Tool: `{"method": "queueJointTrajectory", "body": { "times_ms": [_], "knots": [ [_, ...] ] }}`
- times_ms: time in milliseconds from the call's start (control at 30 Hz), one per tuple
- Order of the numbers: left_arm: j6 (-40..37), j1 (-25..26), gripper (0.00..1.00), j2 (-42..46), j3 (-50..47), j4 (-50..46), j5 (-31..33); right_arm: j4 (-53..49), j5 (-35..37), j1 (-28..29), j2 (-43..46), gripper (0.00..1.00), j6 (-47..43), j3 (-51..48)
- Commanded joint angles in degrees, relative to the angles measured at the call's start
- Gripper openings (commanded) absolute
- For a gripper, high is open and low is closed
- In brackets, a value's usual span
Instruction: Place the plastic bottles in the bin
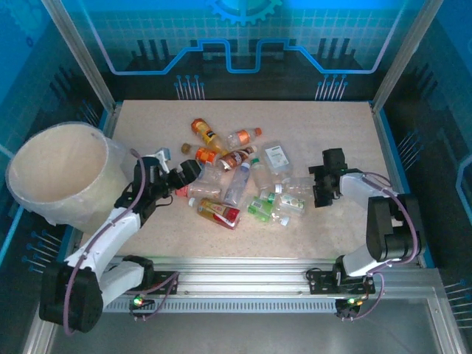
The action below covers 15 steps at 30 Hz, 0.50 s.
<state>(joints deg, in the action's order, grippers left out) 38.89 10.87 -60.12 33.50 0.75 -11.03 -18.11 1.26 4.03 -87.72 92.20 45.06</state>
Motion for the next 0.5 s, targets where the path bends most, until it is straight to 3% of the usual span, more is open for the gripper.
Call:
{"method": "queueJointTrajectory", "body": {
  "times_ms": [0, 267, 467],
  "knots": [
    [4.50, 3.02, 0.99, -1.54, -0.34, 2.50, -0.43, 1.45, 2.61, 0.30, -1.26, 0.89, 2.26, 0.91],
    [3.62, 9.59, 0.99, -2.25, 2.70, 4.11, 7.24, 3.51, 4.18, -0.68, -1.19, 0.63, 1.90, 1.48],
    [0.48, 12.12, 0.99, -6.55, 7.43, 6.91, 3.76, 1.41, 10.18, 0.08, 4.05, 0.53, -4.10, 2.37]
  ]
}}
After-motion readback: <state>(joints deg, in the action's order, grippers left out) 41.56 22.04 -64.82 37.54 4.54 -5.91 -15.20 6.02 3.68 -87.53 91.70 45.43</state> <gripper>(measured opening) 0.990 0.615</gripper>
